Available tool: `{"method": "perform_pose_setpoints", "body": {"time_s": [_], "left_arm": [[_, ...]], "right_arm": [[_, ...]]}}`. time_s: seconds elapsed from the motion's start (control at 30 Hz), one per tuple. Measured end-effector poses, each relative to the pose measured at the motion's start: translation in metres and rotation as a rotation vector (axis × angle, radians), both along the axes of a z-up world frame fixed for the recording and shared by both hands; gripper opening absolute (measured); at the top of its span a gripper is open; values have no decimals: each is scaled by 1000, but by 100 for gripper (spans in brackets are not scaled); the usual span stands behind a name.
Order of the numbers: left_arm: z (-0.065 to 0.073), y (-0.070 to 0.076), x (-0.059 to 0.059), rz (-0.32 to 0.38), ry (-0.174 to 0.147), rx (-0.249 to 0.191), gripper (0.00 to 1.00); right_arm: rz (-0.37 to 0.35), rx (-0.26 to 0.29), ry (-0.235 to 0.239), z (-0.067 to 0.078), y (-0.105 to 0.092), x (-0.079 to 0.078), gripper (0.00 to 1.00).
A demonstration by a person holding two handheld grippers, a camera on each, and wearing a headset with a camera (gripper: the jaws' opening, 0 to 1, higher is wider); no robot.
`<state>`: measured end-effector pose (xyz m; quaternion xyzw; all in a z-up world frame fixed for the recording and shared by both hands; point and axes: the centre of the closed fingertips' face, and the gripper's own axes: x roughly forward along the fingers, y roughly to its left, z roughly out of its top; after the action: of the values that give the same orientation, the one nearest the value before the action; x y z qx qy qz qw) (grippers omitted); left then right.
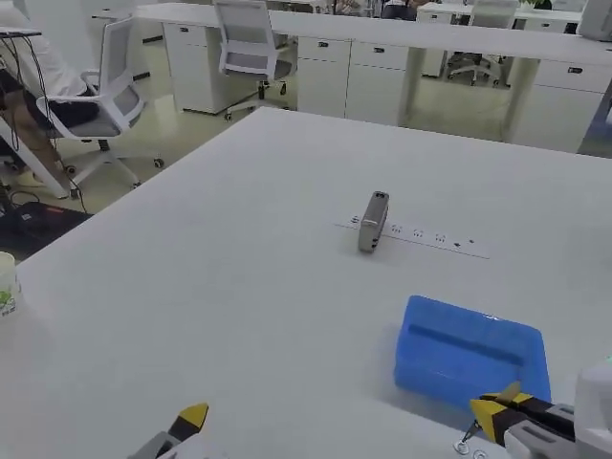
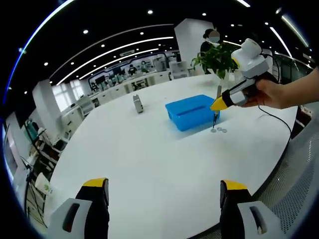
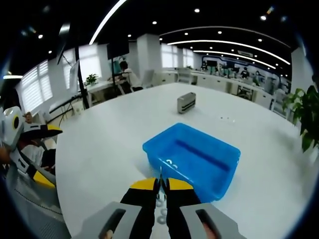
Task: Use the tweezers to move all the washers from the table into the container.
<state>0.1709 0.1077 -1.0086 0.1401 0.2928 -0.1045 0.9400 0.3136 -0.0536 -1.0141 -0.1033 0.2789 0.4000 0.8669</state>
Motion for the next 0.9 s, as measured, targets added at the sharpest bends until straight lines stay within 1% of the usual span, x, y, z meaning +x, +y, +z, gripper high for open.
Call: {"method": "perform_pose_setpoints", "body": {"time_s": [0.23,0.33,0.43,0.57,0.63,0.73,0.83,0.9], "left_arm": [[-1,-1,0,-5,5,-1,96],[-2,-1,-1,-5,8,2,96],[-2,-1,-1,-6,10,7,96],[-2,-1,-1,-5,8,6,96],[-2,0,-1,-4,7,6,96],[-1,0,-1,-4,6,7,96],[-1,0,-1,-6,7,10,96],[-1,0,-1,-5,5,11,96]], "right_arm": [[3,-13,10,-7,0,-4,3],[-6,-6,8,-6,1,-4,3],[3,-14,-8,-6,3,-4,2],[8,-8,-23,-6,5,-9,2],[-4,-8,-35,-5,4,-9,2],[-17,4,-34,-5,4,-8,1],[-26,-6,-50,-5,3,-6,1],[-33,-8,-50,-5,3,-5,1]]}}
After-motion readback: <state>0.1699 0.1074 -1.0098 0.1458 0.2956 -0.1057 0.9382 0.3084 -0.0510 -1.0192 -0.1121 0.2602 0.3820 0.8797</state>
